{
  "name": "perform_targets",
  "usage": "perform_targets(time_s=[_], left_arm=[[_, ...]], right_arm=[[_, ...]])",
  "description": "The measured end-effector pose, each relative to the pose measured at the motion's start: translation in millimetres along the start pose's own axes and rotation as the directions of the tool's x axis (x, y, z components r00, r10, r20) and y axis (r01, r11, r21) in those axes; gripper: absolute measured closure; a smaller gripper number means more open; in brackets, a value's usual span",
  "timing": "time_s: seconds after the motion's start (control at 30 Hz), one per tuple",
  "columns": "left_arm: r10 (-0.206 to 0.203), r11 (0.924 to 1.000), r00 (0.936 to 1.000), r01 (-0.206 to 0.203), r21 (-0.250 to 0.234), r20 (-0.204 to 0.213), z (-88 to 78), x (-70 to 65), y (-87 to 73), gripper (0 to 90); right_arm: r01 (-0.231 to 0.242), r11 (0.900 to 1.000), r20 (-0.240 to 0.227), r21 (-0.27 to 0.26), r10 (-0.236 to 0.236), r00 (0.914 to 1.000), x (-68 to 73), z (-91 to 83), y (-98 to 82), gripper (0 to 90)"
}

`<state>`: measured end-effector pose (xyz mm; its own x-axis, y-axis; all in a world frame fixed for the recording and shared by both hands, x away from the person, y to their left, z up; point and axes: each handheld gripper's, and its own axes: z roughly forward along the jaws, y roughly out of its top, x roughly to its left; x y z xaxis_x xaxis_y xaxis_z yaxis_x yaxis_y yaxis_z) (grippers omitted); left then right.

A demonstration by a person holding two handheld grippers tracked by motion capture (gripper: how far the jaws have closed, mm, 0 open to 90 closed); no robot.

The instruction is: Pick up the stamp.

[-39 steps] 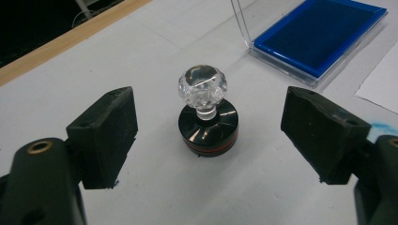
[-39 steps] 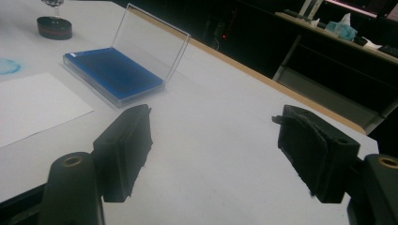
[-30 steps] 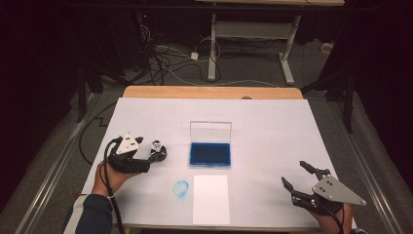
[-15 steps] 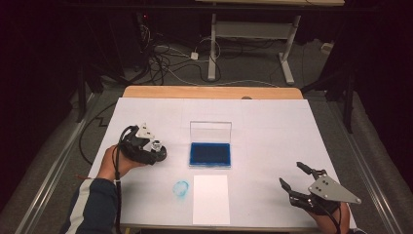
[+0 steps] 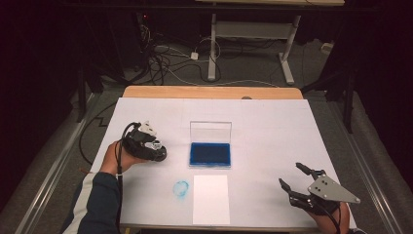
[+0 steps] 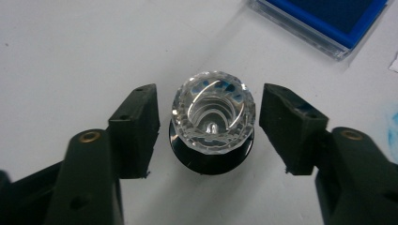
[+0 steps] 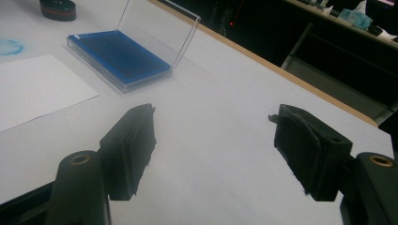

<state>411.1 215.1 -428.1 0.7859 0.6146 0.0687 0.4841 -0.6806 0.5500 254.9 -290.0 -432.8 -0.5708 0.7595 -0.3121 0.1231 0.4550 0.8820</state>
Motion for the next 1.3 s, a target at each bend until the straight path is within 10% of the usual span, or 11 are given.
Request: perform_targets(time_s=[1.07, 1.3], left_arm=[[0.049, 0.998, 0.9982, -0.048, 0.041, -0.035, -2.6, -5.0, 5.9, 53.9], [0.035, 0.9983, 0.9948, -0.039, -0.042, -0.096, -15.4, -8.4, 4.0, 54.1]], right_arm=[[0.019, 1.0, -0.019, 0.025, -0.019, 0.9996, 2.3, 1.9, 0.4, 31.7], [0.02, 0.999, -0.018, 0.025, -0.02, 0.9996, 1.7, 1.5, 0.1, 31.8]])
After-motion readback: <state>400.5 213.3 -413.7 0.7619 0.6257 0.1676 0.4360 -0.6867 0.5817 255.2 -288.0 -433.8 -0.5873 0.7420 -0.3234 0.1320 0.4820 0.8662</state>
